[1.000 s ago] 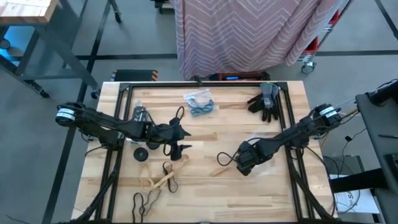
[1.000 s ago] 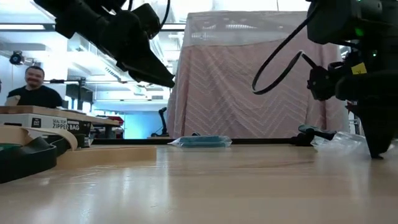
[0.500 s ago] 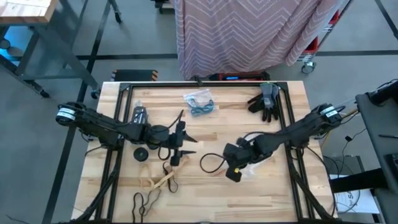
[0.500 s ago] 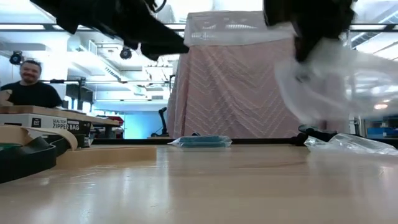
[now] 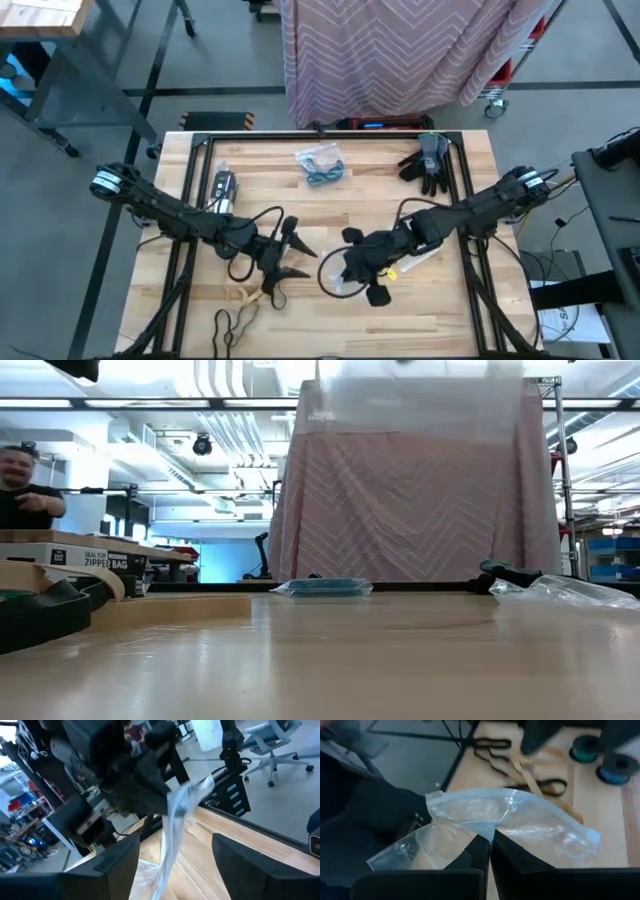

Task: Sort rubber bands
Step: Open the transparent zip bag

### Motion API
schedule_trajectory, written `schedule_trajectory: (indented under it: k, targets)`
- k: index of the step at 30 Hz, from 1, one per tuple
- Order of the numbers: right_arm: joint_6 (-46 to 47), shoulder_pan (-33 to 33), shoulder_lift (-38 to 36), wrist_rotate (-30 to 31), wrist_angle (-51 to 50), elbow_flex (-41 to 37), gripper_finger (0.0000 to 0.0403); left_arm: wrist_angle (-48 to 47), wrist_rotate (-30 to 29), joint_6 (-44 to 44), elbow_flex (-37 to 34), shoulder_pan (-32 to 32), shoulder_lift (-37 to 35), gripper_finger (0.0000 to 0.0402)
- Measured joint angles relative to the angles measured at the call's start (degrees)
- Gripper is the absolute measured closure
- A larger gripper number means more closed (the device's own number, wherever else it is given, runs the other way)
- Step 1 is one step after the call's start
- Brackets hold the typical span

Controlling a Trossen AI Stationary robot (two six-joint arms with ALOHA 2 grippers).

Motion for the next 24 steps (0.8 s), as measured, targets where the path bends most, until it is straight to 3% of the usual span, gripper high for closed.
schedule_trajectory:
  k: [7, 16, 24]
  targets:
    - [-0.48, -1.09, -0.02, -0.04, 2.47, 1.26, 0.0401, -0.29, -0.83, 0.99, 1.12, 1.74, 0.00, 0.0186]
    - [-0.50, -1.92, 0.74, 0.02, 5.61, 1.26, 0.0401, -1.89, -1.95, -1.26, 1.22, 1.83, 1.94, 0.0252]
    - [1.73, -1.92, 0.79, 1.51, 5.35, 1.26, 0.0399, -1.94, -2.76, -1.80, 1.60, 2.24, 3.25, 0.0387]
